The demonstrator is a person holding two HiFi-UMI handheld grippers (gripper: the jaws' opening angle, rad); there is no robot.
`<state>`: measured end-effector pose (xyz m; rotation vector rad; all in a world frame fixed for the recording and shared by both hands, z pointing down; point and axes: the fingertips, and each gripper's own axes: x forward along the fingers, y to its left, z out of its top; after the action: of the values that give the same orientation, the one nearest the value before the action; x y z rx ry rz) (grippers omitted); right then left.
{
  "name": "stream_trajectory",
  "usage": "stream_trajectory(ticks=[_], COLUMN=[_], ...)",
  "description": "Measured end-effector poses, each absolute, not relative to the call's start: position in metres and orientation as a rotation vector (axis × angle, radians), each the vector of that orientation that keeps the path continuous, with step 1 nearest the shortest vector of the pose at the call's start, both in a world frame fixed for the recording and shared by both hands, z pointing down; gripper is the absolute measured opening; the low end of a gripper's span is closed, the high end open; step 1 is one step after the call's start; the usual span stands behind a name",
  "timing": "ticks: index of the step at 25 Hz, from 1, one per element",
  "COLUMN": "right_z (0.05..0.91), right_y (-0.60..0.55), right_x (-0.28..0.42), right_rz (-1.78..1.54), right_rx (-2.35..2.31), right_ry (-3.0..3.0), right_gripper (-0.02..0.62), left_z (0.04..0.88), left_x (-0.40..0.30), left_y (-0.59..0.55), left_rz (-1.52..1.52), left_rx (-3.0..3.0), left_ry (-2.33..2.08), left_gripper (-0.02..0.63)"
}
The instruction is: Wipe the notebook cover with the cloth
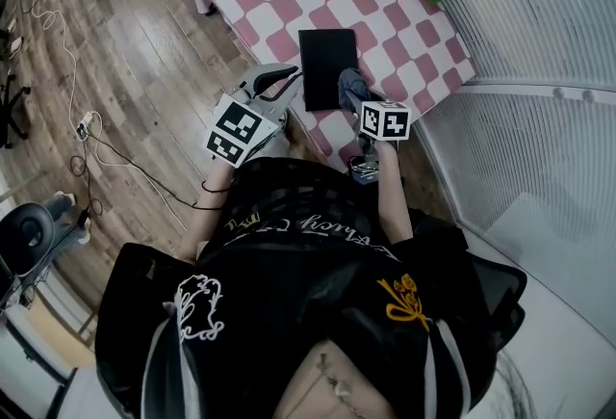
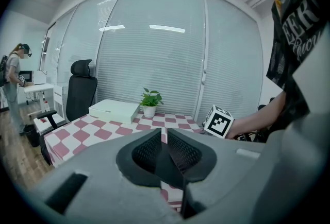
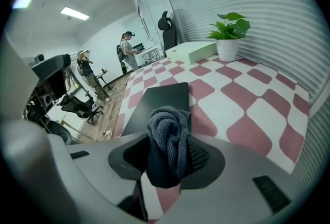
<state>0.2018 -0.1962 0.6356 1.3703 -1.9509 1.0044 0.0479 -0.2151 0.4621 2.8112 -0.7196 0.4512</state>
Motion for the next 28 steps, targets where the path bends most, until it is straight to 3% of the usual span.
stream_trajectory(ticks=[13,28], right_z=[0.621,0.59], right_y=[-0.189,-0.174], right_x=[0.241,0.069], right_rz=[0.99,0.797], right_rx=[1.497,0.933], right_ry=[-1.901,-2.21], right_gripper=[0.127,0.127], left_z=[0.462,0.463], left_x=[0.061,0.055], left_y=[-0.212,-0.208], left_rz=[0.445,0.445], left_rx=[2.823,2.801], left_ry=[-0.681,-0.706], left_gripper=[0.034,0.034])
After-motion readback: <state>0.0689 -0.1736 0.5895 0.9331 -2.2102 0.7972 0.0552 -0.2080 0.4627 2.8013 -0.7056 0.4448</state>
